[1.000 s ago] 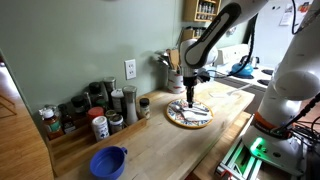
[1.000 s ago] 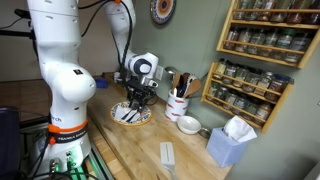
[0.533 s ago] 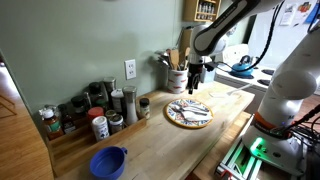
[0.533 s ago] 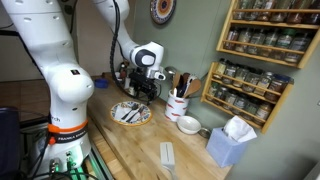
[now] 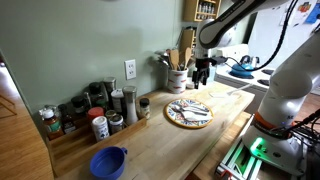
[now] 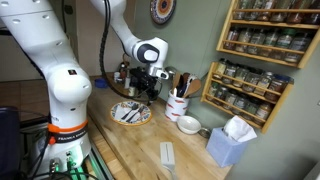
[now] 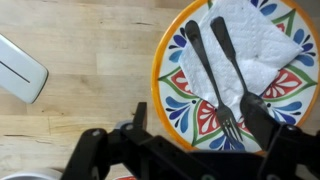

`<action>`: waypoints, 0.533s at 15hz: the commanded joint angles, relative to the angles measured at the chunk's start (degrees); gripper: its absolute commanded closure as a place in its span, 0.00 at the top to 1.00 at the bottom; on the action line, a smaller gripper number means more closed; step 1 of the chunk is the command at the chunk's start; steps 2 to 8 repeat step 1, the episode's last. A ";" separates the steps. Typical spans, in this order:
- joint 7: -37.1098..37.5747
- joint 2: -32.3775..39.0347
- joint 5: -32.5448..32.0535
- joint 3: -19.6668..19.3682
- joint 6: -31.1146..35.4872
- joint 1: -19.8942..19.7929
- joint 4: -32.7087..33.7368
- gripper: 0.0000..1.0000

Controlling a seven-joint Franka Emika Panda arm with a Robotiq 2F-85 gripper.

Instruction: Pick up the silver fork and put it on the plate, pick up the silver spoon and put it on the plate

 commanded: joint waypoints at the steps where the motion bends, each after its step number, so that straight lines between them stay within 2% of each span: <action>1: -0.20 -0.42 -0.55 -0.60 -0.23 0.61 -0.18 1.00; 8: -0.20 -0.42 -0.55 -0.60 -0.23 0.61 -0.18 1.00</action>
